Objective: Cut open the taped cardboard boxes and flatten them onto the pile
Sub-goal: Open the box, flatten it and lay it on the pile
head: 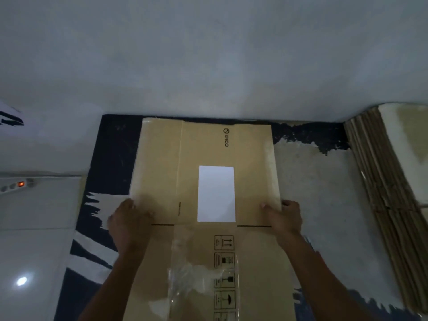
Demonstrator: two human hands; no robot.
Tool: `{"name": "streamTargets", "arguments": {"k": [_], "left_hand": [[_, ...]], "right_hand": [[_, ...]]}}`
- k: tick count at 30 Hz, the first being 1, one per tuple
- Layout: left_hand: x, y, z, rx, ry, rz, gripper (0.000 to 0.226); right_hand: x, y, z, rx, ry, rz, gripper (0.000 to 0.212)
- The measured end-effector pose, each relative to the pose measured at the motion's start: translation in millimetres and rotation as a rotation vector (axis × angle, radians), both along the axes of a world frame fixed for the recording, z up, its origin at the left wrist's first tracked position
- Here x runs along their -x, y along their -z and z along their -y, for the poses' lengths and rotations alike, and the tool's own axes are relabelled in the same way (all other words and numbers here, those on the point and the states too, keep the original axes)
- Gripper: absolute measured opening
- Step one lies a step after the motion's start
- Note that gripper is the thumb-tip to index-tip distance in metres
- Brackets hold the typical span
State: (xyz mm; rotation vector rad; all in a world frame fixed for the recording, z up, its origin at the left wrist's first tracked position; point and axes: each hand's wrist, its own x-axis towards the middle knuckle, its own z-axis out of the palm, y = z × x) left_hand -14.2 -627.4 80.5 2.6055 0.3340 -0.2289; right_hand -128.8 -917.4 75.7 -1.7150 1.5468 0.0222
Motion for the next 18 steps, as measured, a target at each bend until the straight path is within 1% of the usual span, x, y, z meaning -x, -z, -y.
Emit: {"name": "streamTargets", "arguments": {"k": [1,3,5,7,9,11,14,18], "left_hand": [[-1,-9,-2,0.041,-0.014,0.000,0.028],[-10,-19,-13,0.184,-0.115,-0.059,0.037],[-21,-22,-28,0.391,-0.220,-0.232,0.045],[-30,-20,-41,0.546,-0.211,-0.417,0.041],[-32,-20,-49,0.660,-0.136,-0.489,0.035],[-29,-26,-49,0.695,-0.084,-0.467,0.031],[-22,-42,-46,0.692,-0.012,-0.375,0.021],[-14,-76,-40,0.701,0.063,-0.248,0.021]], "right_hand": [[-1,-2,1,-0.073,0.031,0.028,0.058],[-1,-7,-1,-0.142,-0.004,0.067,0.044],[0,-18,-5,-0.108,-0.069,0.094,0.033],[1,-29,-12,-0.078,-0.101,0.114,0.024],[4,-40,-21,-0.040,-0.123,0.125,0.021],[7,-49,-31,0.004,-0.130,0.133,0.021],[17,-65,-44,0.060,-0.113,0.167,0.022],[33,-95,-44,0.092,-0.093,0.227,0.022]]}}
